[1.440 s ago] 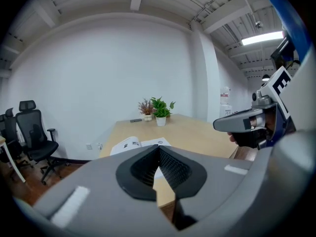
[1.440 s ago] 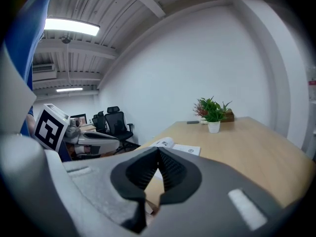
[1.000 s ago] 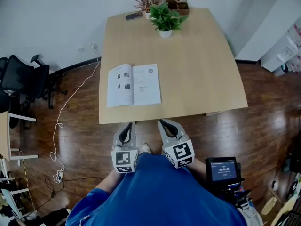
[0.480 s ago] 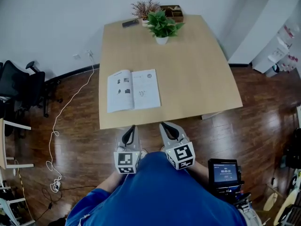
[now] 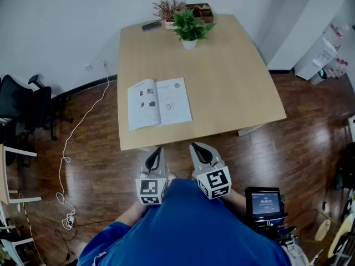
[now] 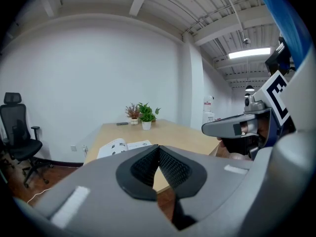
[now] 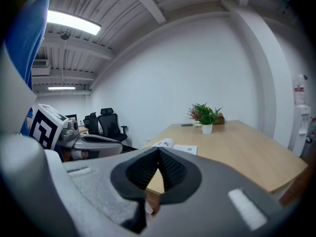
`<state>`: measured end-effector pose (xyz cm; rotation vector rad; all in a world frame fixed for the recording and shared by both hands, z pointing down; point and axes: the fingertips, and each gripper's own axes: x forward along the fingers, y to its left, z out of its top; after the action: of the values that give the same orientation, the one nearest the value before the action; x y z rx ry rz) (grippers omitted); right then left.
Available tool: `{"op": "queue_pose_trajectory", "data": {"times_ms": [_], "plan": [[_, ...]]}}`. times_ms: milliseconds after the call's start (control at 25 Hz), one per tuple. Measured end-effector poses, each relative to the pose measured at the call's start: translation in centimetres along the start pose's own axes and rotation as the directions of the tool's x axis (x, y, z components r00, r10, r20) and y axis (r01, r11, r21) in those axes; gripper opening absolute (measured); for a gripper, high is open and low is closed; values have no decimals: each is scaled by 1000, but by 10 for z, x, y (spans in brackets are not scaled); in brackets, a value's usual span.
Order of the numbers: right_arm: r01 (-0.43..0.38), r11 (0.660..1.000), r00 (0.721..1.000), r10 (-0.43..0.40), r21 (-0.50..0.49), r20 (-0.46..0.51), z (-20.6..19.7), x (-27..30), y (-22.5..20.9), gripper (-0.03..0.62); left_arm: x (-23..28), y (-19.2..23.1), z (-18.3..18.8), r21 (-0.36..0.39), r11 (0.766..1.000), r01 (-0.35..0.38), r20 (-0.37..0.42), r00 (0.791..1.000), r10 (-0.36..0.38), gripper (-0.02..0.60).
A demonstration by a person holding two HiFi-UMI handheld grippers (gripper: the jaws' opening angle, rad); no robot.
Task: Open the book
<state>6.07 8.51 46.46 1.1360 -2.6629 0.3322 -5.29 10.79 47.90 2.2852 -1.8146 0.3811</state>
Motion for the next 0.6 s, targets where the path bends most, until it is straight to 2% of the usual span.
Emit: {"op": "queue_pose_trajectory", "data": {"times_ms": [120,280,600], "plan": [[7,1000,1000,-7,-1,-3,0,2,0,3,1,-1,-3,-8,1000,16,-22,1000,-16,8],[15,1000,1000,-16,-1,-3,2,3,-2,3,5,4,1,8,1000,11,4,1000,-11,8],[33,999,999,-32,3,-12,-1,0,-5,3,8,1,-3,5,999,32,-11,999,-31,8]]}}
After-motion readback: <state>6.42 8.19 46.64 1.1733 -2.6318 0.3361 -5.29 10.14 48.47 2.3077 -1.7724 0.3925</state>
